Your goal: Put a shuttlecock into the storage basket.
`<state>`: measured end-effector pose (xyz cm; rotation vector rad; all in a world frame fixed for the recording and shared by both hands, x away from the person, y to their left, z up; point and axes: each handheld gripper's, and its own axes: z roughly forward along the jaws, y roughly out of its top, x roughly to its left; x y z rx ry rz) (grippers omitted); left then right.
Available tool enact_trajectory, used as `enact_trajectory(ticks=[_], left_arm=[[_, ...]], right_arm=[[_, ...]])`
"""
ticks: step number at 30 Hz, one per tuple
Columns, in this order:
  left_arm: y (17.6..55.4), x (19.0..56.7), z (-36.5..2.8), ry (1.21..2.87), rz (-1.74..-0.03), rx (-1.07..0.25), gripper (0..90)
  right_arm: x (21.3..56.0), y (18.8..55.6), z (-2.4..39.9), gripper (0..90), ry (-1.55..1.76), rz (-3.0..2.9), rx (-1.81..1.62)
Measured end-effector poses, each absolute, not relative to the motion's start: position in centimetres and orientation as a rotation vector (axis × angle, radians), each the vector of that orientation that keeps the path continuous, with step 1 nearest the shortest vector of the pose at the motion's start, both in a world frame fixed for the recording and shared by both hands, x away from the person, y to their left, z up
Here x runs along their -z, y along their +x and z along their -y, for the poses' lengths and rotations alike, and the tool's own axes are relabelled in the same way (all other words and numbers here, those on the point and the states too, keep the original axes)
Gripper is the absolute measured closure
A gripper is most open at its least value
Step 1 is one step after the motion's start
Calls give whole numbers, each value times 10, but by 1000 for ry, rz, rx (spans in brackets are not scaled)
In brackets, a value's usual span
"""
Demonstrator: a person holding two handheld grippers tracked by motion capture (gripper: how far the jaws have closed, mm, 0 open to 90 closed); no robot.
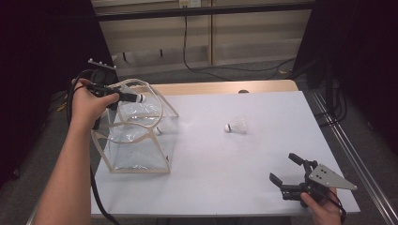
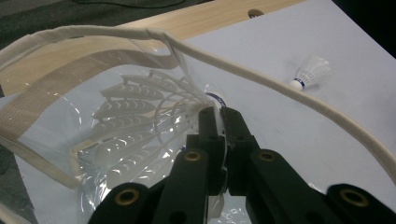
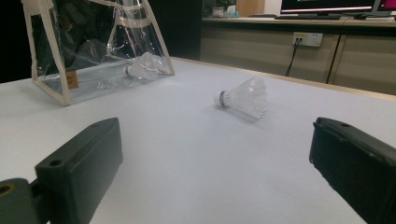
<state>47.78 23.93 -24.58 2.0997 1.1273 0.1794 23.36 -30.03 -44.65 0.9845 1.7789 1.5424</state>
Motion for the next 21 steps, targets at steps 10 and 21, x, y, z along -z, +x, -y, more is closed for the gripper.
enact_trajectory(ticks=[10, 21], left_arm=[[482, 249, -240, 2066, -1153, -195, 802], [474, 245, -234, 2039, -1126, -152, 742]], right_arm=[[447, 234, 301, 24, 985, -1779, -1543], [447, 233, 300, 24, 986, -1781, -1543]])
